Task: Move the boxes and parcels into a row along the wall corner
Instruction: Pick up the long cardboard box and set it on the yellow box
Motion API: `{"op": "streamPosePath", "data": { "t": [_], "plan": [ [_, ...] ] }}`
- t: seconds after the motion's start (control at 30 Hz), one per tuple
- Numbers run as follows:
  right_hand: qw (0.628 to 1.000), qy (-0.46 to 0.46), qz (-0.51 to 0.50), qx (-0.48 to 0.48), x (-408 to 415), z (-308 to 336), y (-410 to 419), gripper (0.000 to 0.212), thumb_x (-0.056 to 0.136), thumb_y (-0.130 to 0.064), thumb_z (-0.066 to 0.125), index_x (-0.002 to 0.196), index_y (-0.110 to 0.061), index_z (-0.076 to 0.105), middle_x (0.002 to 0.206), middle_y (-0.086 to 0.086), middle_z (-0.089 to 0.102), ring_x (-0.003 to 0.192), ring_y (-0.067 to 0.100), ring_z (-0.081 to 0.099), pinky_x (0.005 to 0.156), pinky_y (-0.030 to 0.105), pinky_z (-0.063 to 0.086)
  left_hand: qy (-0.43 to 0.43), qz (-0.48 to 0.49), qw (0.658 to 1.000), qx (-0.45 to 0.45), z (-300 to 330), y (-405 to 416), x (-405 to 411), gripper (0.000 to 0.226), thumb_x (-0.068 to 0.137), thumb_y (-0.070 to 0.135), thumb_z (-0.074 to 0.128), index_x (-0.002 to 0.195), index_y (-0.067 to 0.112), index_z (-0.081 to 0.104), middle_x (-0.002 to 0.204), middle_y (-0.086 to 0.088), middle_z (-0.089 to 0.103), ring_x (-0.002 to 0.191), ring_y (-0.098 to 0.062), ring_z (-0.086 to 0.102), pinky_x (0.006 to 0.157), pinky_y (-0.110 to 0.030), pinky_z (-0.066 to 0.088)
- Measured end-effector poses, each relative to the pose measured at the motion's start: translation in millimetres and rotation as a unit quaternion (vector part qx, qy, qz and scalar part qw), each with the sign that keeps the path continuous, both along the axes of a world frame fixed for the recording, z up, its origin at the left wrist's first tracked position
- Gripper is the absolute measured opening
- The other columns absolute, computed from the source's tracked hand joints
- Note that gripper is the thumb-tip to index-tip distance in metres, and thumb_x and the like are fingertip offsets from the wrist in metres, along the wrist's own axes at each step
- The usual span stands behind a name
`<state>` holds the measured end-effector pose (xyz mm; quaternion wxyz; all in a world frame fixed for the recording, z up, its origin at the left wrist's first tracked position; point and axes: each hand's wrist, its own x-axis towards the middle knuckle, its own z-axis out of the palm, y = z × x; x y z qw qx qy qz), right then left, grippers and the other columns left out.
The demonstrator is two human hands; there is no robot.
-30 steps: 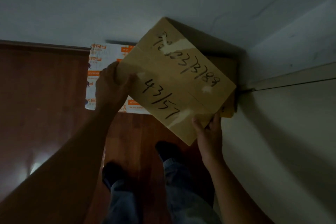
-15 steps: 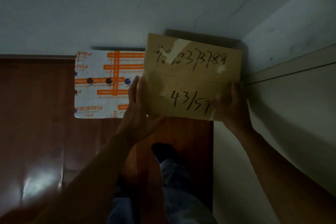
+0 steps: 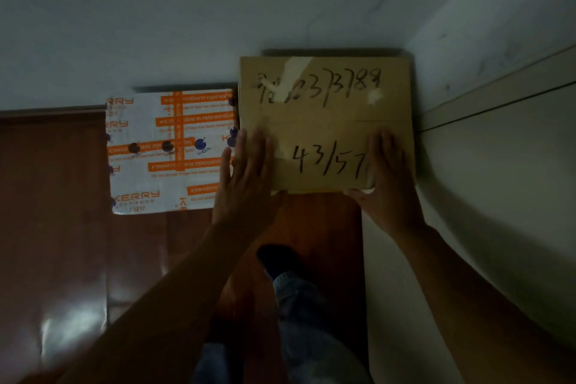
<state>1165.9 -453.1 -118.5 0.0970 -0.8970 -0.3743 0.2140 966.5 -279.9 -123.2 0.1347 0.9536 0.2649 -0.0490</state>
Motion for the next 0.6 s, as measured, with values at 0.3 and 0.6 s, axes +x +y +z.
{"op": "streamPosePath", "data": {
  "t": [0.3, 0.6],
  "plan": [
    [0.999, 0.002, 0.028, -0.024, 45.8, 5.4, 16.1, 0.12, 0.074, -0.035, 0.086, 0.162, -0.013, 0.007, 0.17, 0.01, 0.001, 0.156, 0.029, -0.003, 0.122, 0.043, -0.001, 0.026, 0.008, 0.997, -0.07, -3.2, 16.5, 36.3, 0.103, 0.09, 0.045, 0.066, 0.16, 0.0, 0.005, 0.168, -0.022, -0.005, 0.155, -0.039, -0.005, 0.125, -0.055, 0.012],
    [0.997, 0.071, -0.027, -0.008, 16.7, 19.5, 35.3, 0.121, 0.074, -0.049, 0.083, 0.161, -0.02, 0.004, 0.17, 0.009, -0.008, 0.155, 0.026, -0.011, 0.122, 0.046, -0.004, 0.015, 0.042, 0.987, -0.153, 17.9, 25.1, 26.4, 0.104, 0.091, 0.039, 0.067, 0.162, 0.008, -0.002, 0.17, -0.012, -0.009, 0.156, -0.029, -0.009, 0.126, -0.053, 0.014]
  ]
}}
